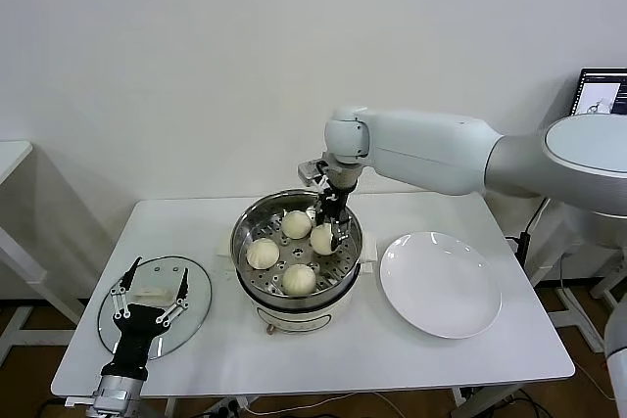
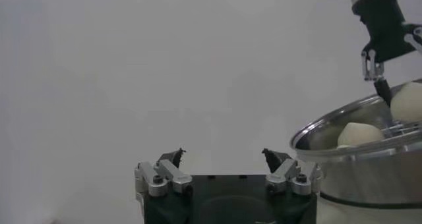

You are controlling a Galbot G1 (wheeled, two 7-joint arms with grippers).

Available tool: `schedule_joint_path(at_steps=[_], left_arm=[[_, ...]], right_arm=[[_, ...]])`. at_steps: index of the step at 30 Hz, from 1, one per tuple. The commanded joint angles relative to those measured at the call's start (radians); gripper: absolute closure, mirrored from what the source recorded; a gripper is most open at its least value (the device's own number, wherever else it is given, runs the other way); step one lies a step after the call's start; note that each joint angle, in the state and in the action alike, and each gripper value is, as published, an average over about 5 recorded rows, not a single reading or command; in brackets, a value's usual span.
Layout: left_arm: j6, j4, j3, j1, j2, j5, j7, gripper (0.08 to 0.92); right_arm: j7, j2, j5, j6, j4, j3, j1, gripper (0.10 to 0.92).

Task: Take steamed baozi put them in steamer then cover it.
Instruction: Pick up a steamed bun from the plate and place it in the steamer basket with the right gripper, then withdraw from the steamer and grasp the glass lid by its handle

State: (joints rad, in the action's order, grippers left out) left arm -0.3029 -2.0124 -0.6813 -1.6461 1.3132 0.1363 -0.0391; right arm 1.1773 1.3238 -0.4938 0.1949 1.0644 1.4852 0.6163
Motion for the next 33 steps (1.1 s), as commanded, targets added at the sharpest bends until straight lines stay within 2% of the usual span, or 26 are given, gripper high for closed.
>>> schedule_joint_path(at_steps=[1, 10, 17, 26, 29, 33], left_arm=[[-0.004, 0.001, -0.004, -0.003, -0.001, 0.000, 0.000, 0.177], [0.004, -0.001, -0.004, -0.003, 0.000, 0.004, -0.007, 0.177], [0.005, -0.001, -0.005, -0.003, 0.001, 0.005, -0.008, 0.177], [0.010, 0.000, -0.006, 0.001, 0.002, 0.021, -0.010, 0.177], [0.014, 0.000, -0.008, 0.005, 0.001, 0.029, -0.012, 0.177], [0.019, 0.002, -0.011, 0.016, -0.004, 0.051, -0.017, 0.177]], right_arm=[[-0.009, 0.022, 0.027, 0.000, -0.020, 0.006, -0.026, 0.343], [-0.003, 0.021, 0.040, -0.005, -0.015, 0.005, -0.029, 0.304], [-0.003, -0.004, 0.041, -0.006, 0.021, -0.007, -0.017, 0.212], [-0.034, -0.151, 0.014, -0.009, 0.163, -0.130, 0.019, 0.203], [-0.167, -0.237, -0.051, -0.023, 0.240, -0.198, 0.025, 0.203], [-0.542, -0.371, -0.141, -0.084, 0.371, -0.238, 0.017, 0.203]])
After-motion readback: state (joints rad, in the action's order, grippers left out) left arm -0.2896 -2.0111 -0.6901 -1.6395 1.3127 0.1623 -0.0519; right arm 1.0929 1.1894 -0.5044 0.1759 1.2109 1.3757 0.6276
